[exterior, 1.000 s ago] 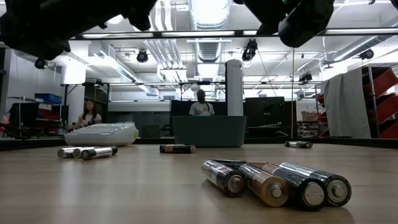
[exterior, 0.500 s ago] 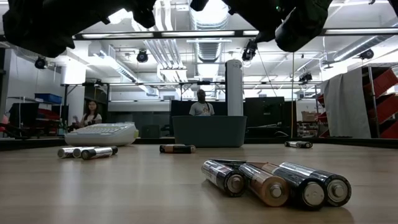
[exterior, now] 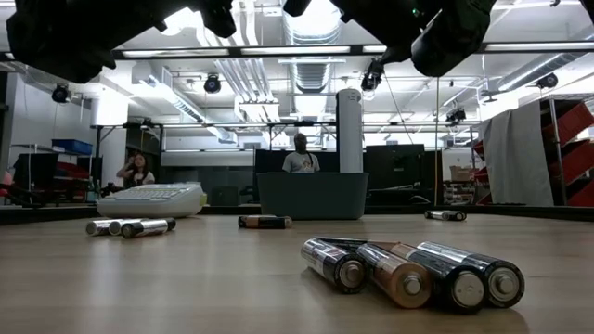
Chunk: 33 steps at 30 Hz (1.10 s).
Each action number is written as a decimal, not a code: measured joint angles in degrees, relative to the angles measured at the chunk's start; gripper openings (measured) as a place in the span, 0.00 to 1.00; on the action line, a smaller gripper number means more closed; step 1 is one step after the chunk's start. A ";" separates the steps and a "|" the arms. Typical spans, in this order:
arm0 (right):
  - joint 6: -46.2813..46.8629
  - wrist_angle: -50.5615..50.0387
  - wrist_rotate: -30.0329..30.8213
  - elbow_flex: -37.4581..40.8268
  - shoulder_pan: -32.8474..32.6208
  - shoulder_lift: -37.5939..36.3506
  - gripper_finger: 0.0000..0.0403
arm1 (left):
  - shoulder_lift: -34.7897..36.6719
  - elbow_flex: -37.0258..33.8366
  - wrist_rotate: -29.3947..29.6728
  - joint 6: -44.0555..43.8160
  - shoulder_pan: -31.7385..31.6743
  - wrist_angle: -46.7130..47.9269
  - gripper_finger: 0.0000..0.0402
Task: Sort batteries
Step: Put the brown battery into the green bin
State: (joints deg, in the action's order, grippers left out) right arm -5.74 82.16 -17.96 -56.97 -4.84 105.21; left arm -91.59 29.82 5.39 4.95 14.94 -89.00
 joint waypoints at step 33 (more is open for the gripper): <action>-2.01 -42.72 1.45 0.24 0.61 -15.92 0.49 | 8.10 -4.44 17.98 -7.74 8.87 5.74 0.07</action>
State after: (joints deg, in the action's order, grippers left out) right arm -7.75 39.44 -16.51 -56.73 -4.23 89.28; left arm -83.49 25.38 23.37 -2.79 23.81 -83.26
